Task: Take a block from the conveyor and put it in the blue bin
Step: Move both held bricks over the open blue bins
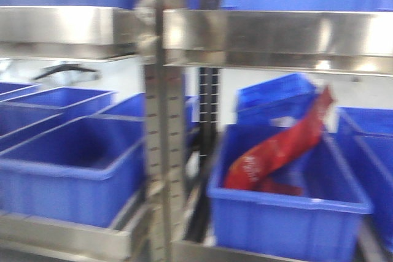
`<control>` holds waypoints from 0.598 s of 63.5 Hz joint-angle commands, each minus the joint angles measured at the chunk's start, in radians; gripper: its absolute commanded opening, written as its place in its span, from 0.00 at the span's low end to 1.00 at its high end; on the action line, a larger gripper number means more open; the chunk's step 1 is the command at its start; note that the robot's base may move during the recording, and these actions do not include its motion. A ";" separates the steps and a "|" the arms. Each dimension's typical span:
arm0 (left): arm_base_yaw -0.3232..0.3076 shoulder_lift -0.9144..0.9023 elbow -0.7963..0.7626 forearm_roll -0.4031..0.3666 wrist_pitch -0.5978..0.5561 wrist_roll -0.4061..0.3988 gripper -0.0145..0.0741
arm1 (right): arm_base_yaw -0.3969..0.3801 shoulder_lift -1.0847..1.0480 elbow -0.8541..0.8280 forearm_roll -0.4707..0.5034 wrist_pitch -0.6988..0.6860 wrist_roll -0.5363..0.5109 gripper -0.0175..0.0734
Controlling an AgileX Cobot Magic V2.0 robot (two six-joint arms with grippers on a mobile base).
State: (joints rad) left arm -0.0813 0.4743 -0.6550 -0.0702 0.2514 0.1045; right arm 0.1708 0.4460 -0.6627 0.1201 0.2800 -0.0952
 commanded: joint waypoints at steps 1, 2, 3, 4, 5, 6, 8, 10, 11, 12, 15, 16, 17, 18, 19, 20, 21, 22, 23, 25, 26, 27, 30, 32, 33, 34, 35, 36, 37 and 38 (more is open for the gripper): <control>-0.006 -0.003 0.002 -0.006 -0.016 -0.001 0.04 | 0.002 -0.001 0.001 -0.005 -0.017 -0.004 0.01; -0.006 -0.003 0.002 -0.006 -0.016 -0.001 0.04 | 0.002 -0.001 0.001 -0.005 -0.017 -0.004 0.01; -0.006 -0.003 0.002 -0.006 -0.016 -0.001 0.04 | 0.002 -0.001 0.001 -0.005 -0.017 -0.004 0.01; -0.006 -0.003 0.002 -0.006 -0.016 -0.001 0.04 | 0.002 -0.001 0.001 -0.005 -0.017 -0.004 0.01; -0.006 -0.003 0.002 -0.006 -0.016 -0.001 0.04 | 0.002 -0.001 0.001 -0.005 -0.017 -0.004 0.01; -0.006 -0.003 0.002 -0.006 -0.016 -0.001 0.04 | 0.002 -0.001 0.001 -0.005 -0.017 -0.004 0.01; -0.006 -0.003 0.002 -0.006 -0.016 -0.001 0.04 | 0.002 -0.001 0.001 -0.005 -0.017 -0.004 0.01; -0.006 -0.003 0.002 -0.006 -0.016 -0.001 0.04 | 0.002 -0.001 0.001 -0.005 -0.017 -0.004 0.01; -0.006 -0.003 0.002 -0.006 -0.016 -0.001 0.04 | 0.002 -0.001 0.001 -0.005 -0.017 -0.004 0.01; -0.006 -0.003 0.002 -0.006 -0.016 -0.001 0.04 | 0.002 -0.001 0.001 -0.005 -0.017 -0.004 0.01; -0.006 -0.003 0.002 -0.006 -0.016 -0.001 0.04 | 0.002 -0.001 0.001 -0.005 -0.017 -0.004 0.01; -0.006 -0.003 0.002 -0.006 -0.016 -0.001 0.04 | 0.002 -0.001 0.001 -0.005 -0.017 -0.004 0.01; -0.006 -0.003 0.002 -0.006 -0.016 -0.001 0.04 | 0.002 -0.001 0.001 -0.005 -0.017 -0.004 0.01; -0.006 -0.003 0.002 -0.006 -0.016 -0.001 0.04 | 0.002 -0.001 0.001 -0.005 -0.017 -0.004 0.01; -0.006 -0.003 0.002 -0.006 -0.016 -0.001 0.04 | 0.002 -0.001 0.001 -0.005 -0.017 -0.004 0.01; -0.006 -0.003 0.002 -0.006 -0.016 -0.001 0.04 | 0.002 -0.001 0.001 -0.005 -0.017 -0.004 0.01; -0.006 -0.003 0.002 -0.006 -0.016 -0.001 0.04 | 0.002 -0.001 0.001 -0.005 -0.017 -0.004 0.01; -0.006 -0.003 0.002 -0.006 -0.016 -0.001 0.04 | 0.002 -0.001 0.001 -0.005 -0.017 -0.004 0.01; -0.006 -0.003 0.002 -0.006 -0.016 -0.001 0.04 | 0.002 -0.001 0.001 -0.005 -0.017 -0.004 0.01; -0.006 -0.003 0.002 -0.006 -0.016 -0.001 0.04 | 0.002 -0.001 0.001 -0.005 -0.017 -0.004 0.01; -0.006 -0.003 0.002 -0.006 -0.016 -0.001 0.04 | 0.002 -0.001 0.001 -0.005 -0.017 -0.004 0.01; -0.006 -0.003 0.002 -0.006 -0.016 -0.001 0.04 | 0.002 -0.001 0.001 -0.005 -0.017 -0.004 0.01; -0.006 -0.003 0.002 -0.006 -0.016 -0.001 0.04 | 0.002 -0.001 0.001 -0.005 -0.017 -0.004 0.01; -0.006 -0.003 0.002 -0.006 -0.016 -0.001 0.04 | 0.002 -0.001 0.001 -0.005 -0.017 -0.004 0.01; -0.006 -0.003 0.002 -0.006 -0.016 -0.001 0.04 | 0.002 -0.001 0.001 -0.005 -0.017 -0.004 0.01; -0.006 -0.003 0.002 -0.006 -0.016 -0.001 0.04 | 0.002 -0.001 0.001 -0.005 -0.017 -0.004 0.01; -0.006 -0.003 0.002 -0.006 -0.016 -0.001 0.04 | 0.002 -0.001 0.001 -0.005 -0.017 -0.004 0.01; -0.006 -0.003 0.002 -0.006 -0.016 -0.001 0.04 | 0.002 -0.001 0.001 -0.005 -0.017 -0.004 0.01; -0.006 -0.003 0.002 -0.006 -0.016 -0.001 0.04 | 0.002 -0.001 0.001 -0.005 -0.017 -0.004 0.01; -0.006 -0.003 0.002 -0.006 -0.016 -0.001 0.04 | 0.002 -0.001 0.001 -0.005 -0.017 -0.004 0.01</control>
State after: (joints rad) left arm -0.0813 0.4743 -0.6550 -0.0702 0.2514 0.1045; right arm 0.1708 0.4444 -0.6627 0.1201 0.2800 -0.0952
